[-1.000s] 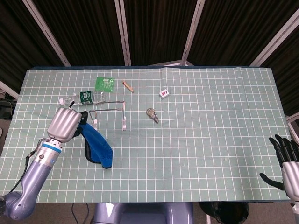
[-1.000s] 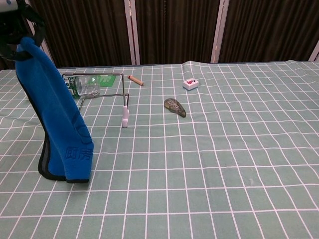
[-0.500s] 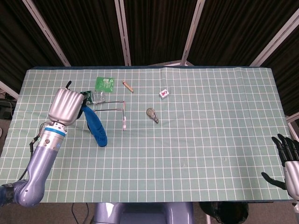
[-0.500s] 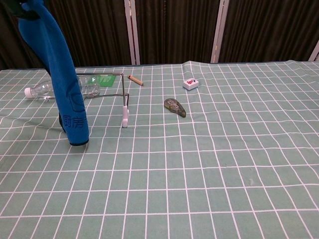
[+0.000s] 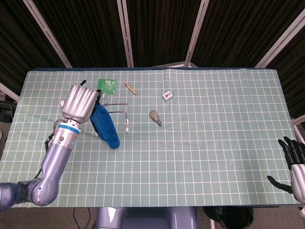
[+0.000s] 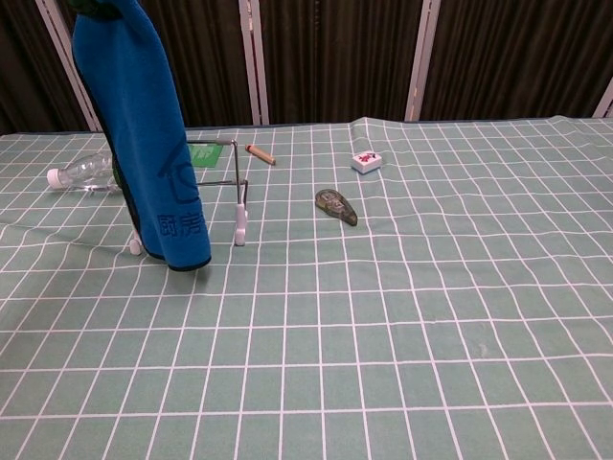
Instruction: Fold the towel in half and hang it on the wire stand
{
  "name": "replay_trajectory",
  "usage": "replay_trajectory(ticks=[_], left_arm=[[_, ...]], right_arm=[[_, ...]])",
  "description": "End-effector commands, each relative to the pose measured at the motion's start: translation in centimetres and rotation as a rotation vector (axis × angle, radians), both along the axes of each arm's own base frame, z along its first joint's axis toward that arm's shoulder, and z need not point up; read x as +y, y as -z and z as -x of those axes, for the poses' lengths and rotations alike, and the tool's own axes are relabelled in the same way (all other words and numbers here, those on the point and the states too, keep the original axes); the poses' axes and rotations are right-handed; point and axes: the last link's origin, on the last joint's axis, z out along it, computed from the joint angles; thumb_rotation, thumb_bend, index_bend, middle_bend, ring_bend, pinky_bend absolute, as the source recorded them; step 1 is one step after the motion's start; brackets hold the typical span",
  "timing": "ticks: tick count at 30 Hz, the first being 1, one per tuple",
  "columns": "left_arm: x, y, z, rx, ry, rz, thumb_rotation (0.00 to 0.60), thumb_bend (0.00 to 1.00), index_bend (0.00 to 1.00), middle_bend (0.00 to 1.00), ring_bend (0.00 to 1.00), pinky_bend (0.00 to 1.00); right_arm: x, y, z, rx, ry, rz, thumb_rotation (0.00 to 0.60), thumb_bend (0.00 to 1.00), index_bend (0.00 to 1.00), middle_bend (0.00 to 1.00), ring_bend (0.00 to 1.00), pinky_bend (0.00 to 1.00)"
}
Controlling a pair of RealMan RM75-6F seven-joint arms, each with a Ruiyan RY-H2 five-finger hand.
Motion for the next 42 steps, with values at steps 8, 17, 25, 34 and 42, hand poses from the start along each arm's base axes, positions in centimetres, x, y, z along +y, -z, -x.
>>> replay_trajectory(ticks=[8,17,25,34,42], left_arm=[[1.7,1.0,-2.3,0.059,-0.056,-0.002,0.600,0.78,0.91,0.89,0.91,1.00],[3.5,0.3,-2.4,0.227,-0.108,-0.041,0.600,0.78,0.91,0.89,0.91,1.00],[4.9,-0.3,-2.5,0.308,-0.118,-0.049,0.600,0.78,0.91,0.89,0.91,1.00],[7.6,1.4,-2.7,0.317,-0.149,0.005,0.600,0.78,0.91,0.89,0.90,1.00],[9.7,3.7,-2.0,0.284,-0.113,0.060,0.600,0.79,0.91,0.89,0.90,1.00]], right_arm=[[0.0,0.0,0.0,0.000,0.000,0.002,0.600,0.00,0.00,0.00,0.00,0.00],[-0.1,-0.2,0.3,-0.002,0.015,0.013,0.600,0.00,0.00,0.00,0.00,0.00],[-0.4,0.1,0.4,0.004,0.025,0.003,0.600,0.00,0.00,0.00,0.00,0.00],[-0.8,0.2,0.8,0.015,0.048,0.006,0.600,0.00,0.00,0.00,0.00,0.00],[-1.1,0.6,1.1,0.028,0.069,0.002,0.600,0.00,0.00,0.00,0.00,0.00]])
